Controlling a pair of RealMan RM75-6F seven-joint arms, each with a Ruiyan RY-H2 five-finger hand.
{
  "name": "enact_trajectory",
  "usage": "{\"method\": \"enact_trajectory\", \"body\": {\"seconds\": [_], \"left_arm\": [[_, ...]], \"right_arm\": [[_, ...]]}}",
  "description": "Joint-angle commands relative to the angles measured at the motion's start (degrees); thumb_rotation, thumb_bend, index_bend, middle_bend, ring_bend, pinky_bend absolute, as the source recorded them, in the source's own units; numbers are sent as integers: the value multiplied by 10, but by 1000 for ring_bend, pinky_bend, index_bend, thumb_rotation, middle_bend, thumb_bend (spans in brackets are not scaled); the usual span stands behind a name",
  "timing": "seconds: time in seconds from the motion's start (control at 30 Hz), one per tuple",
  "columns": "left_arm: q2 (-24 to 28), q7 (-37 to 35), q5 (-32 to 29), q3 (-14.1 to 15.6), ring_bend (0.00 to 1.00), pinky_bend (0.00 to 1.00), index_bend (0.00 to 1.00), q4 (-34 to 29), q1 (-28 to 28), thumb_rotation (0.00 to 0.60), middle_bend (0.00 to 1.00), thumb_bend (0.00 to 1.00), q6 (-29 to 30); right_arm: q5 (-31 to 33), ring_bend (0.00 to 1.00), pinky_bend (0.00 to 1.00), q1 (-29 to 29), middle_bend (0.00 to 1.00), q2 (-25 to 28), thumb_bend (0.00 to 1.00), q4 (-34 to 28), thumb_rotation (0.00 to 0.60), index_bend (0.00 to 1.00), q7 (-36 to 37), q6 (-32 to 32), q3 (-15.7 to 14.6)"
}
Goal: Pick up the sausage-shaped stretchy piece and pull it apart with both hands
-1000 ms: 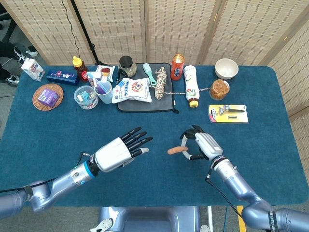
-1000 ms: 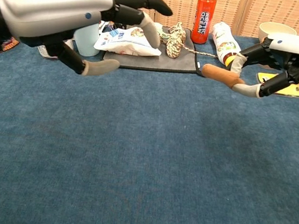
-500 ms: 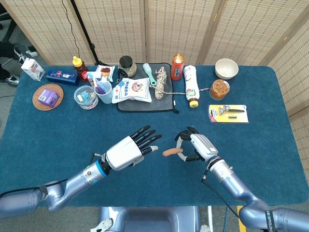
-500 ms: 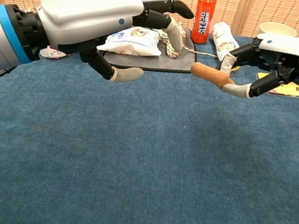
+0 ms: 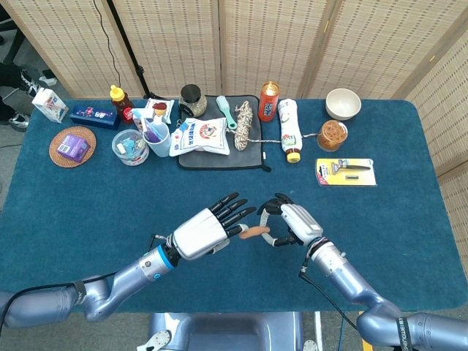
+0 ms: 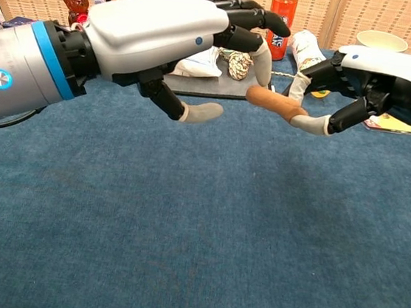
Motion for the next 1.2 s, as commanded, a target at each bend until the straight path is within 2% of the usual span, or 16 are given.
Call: {"method": "enact_trajectory", "body": {"seconds": [0.03,1.2], "left_arm": [[-7,3,-7,-2,40,0,334,1,-3,600,100,351,1],[-59,38,-36,-2,64,0,409,15,-20,600,145,351,20]], "right_arm": [[1,205,0,-1,312,-1,494,0,600,739,3,0,-1],[-18,214,0,-3,314,3,494,-7,600,747,20,-3,-11]]}}
